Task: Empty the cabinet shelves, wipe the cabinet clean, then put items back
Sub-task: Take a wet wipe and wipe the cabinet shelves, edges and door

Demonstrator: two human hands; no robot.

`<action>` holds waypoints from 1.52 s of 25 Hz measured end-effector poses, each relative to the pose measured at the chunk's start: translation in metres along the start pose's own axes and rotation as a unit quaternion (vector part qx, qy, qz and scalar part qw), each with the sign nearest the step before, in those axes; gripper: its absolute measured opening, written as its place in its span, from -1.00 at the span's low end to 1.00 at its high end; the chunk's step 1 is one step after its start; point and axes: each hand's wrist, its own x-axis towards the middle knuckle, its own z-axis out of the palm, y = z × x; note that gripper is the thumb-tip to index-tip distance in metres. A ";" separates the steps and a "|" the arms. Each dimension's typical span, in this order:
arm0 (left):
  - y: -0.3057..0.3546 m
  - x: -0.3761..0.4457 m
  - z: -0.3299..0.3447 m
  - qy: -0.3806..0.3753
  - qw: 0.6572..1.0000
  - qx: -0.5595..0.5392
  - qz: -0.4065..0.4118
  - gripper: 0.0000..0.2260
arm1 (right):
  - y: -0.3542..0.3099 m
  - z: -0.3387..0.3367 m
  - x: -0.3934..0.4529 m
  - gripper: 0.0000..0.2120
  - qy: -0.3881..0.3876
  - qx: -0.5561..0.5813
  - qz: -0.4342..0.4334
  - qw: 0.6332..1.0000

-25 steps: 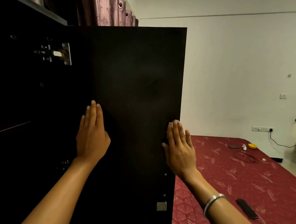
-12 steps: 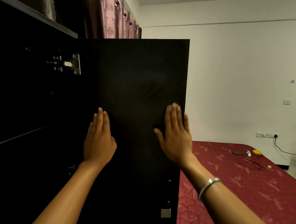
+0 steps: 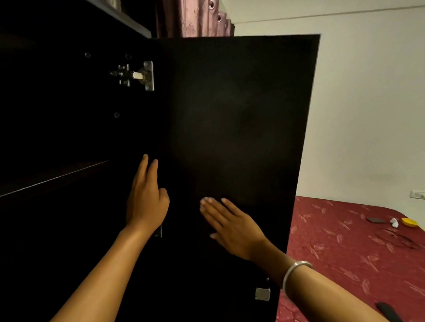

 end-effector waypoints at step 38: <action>-0.015 -0.043 0.018 -0.166 0.983 0.080 0.012 -0.31 | -0.013 -0.002 -0.034 -0.32 -0.024 -0.007 -0.005 1.000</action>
